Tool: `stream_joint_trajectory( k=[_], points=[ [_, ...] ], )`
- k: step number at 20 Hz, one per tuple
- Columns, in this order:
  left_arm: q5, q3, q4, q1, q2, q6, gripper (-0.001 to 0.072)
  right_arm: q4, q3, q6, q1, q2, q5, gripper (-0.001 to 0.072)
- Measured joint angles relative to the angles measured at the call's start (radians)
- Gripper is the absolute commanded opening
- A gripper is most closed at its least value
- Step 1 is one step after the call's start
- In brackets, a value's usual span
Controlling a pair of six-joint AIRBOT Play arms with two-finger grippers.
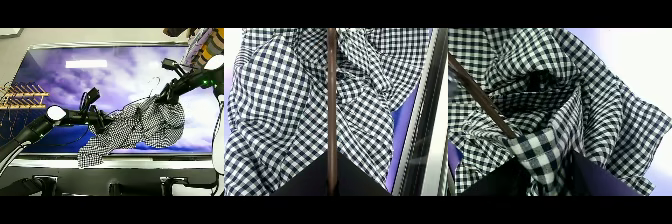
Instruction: Fold the clothes and pants, and hang the long-sleeved shirts on hangers.
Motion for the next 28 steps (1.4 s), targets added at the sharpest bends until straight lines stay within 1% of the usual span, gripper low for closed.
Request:
stream_joint_trajectory(
  k=[11,12,14,18,19,20,21,22,23,24,25,26,28],
  points=[
    [0.0,0.0,0.0,0.0,0.0,0.0,0.0021,0.015,0.0,-0.006,0.051,0.016,0.002,0.0249],
    [0.0,0.0,0.0,0.0,0.0,0.0,0.0021,0.014,0.0,-0.006,0.054,0.017,0.002,0.0205],
    [0.003,0.0,0.0,0.001,0.0,-0.006,0.0021,0.006,0.0,-0.018,0.058,0.021,0.012,0.0034],
    [0.003,0.0,-0.001,0.001,0.0,-0.003,0.0028,0.003,0.0,-0.01,0.061,0.043,0.006,0.003],
    [0.003,0.0,-0.002,0.001,0.0,-0.003,0.0077,0.0,0.0,-0.009,0.061,0.054,0.004,0.003],
    [0.003,0.0,-0.002,0.001,0.0,-0.003,0.0164,-0.001,0.0,-0.005,0.061,0.067,0.002,0.0029],
    [0.003,0.0,-0.002,0.001,0.0,-0.01,0.0291,-0.005,0.0,-0.002,0.061,0.083,0.001,0.0028],
    [0.007,0.0,-0.003,0.002,0.0,-0.027,0.0375,-0.019,0.0,0.001,0.062,0.099,0.008,0.0027],
    [0.016,0.0,-0.004,0.007,0.0,-0.056,0.0429,-0.03,-0.001,0.014,0.062,0.116,0.008,0.0027],
    [0.019,0.0,-0.003,0.014,0.0,-0.096,0.052,-0.041,-0.001,0.026,0.063,0.134,0.008,0.0026],
    [0.016,0.0,-0.002,0.025,0.002,-0.139,0.0579,-0.058,-0.001,0.041,0.062,0.153,0.004,0.0026],
    [0.008,0.0,0.0,0.044,0.004,-0.201,0.0623,-0.072,-0.001,0.052,0.062,0.17,-0.001,0.0026],
    [0.013,0.0,0.0,0.101,0.01,-0.346,0.0623,-0.107,0.0,0.073,0.062,0.205,-0.002,0.0026]
  ],
)
